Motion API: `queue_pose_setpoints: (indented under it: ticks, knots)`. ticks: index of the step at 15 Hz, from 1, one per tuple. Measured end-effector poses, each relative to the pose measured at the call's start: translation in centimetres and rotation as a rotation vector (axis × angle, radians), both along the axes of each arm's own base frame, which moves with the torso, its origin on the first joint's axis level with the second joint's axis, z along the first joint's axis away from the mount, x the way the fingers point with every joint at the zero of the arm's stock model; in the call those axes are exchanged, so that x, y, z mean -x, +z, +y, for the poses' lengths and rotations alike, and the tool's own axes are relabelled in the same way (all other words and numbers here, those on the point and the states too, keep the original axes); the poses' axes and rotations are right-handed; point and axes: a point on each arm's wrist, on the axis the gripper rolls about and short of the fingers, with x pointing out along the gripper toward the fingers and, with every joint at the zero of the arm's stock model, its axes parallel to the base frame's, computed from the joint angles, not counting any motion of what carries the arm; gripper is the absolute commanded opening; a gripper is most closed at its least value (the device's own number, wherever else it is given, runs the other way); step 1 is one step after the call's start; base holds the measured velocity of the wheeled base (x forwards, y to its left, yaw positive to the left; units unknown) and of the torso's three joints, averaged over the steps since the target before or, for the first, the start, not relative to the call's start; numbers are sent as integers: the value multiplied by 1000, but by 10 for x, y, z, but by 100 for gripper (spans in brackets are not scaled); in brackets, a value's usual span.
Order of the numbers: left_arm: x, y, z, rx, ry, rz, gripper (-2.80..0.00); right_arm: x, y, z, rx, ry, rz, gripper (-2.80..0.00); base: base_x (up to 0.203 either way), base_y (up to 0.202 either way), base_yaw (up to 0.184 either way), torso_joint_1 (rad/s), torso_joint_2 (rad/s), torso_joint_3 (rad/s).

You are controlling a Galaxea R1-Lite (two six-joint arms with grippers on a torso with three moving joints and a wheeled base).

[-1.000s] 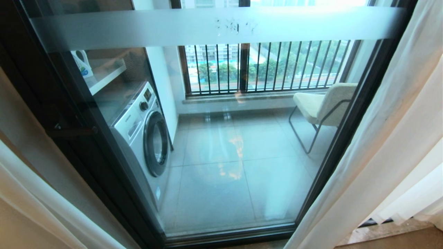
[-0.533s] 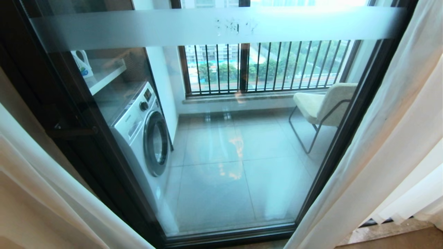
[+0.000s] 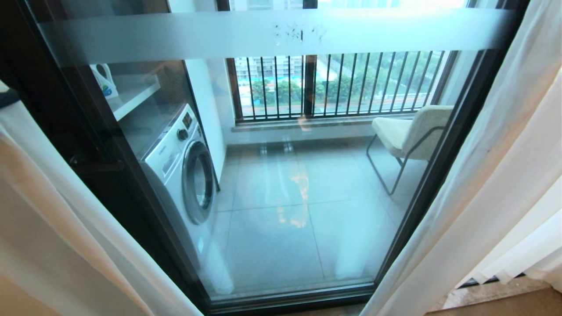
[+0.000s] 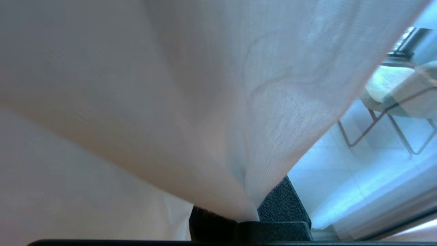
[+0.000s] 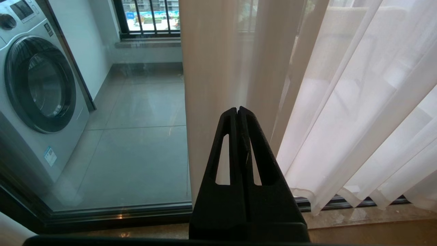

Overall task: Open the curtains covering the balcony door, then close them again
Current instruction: Close the inner curtains on both sides

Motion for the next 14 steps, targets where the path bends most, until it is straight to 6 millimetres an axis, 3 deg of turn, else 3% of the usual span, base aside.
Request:
queue_pose_setpoints:
  ticks: [8, 14]
  knots:
    - [-11, -2, -45, -11, -112, 11, -280, 0, 0, 0, 0, 0, 0, -280, 0, 0, 0, 0, 0, 0]
    - [-12, -6, -48, -10, -111, 26, -280, 0, 0, 0, 0, 0, 0, -280, 0, 0, 0, 0, 0, 0]
